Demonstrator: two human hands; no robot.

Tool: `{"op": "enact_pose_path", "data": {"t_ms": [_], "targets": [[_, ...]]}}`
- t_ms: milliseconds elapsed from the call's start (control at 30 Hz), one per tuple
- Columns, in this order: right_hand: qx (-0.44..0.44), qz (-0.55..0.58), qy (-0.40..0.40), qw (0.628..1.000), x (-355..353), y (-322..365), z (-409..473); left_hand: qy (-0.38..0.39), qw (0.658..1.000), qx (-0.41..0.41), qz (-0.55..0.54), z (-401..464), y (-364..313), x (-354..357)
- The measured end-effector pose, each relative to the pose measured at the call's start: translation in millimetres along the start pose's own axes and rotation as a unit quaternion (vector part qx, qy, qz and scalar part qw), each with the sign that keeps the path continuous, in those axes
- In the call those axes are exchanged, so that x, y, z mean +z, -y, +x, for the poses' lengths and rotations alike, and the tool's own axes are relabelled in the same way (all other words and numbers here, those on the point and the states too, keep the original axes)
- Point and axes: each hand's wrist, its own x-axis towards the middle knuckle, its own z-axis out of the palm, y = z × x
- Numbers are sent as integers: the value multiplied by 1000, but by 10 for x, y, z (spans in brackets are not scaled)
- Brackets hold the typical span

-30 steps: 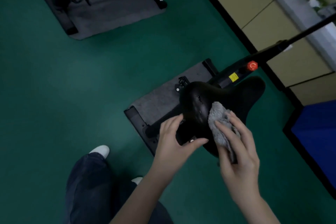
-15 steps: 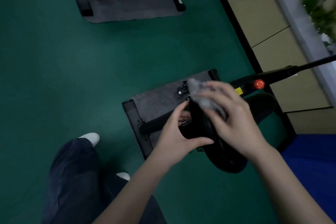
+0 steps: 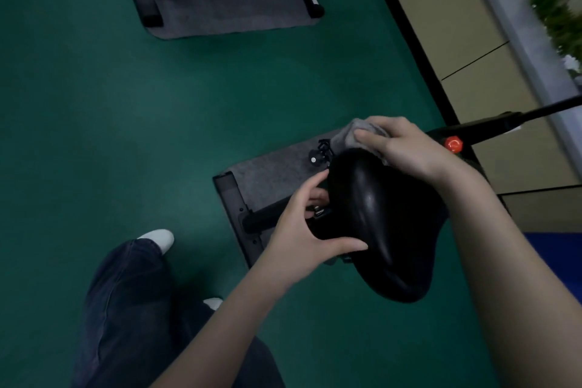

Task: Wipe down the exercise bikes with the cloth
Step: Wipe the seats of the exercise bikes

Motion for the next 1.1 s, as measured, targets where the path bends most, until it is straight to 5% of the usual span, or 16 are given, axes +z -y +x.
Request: {"op": "enact_pose_path", "data": {"t_ms": [167, 433, 800, 1100], "targets": [[-46, -19, -198, 979, 235, -49, -420, 0, 1000, 2, -2, 34, -13, -31], [-60, 40, -351, 934, 673, -161, -984, 35, 990, 27, 131, 101, -145, -152], [98, 42, -418, 902, 1038, -168, -1516, 115, 947, 30, 300, 167, -564, -386], [244, 191, -503, 807, 980, 217, -1852, 229, 877, 114, 407, 395, -1127, -521]]}}
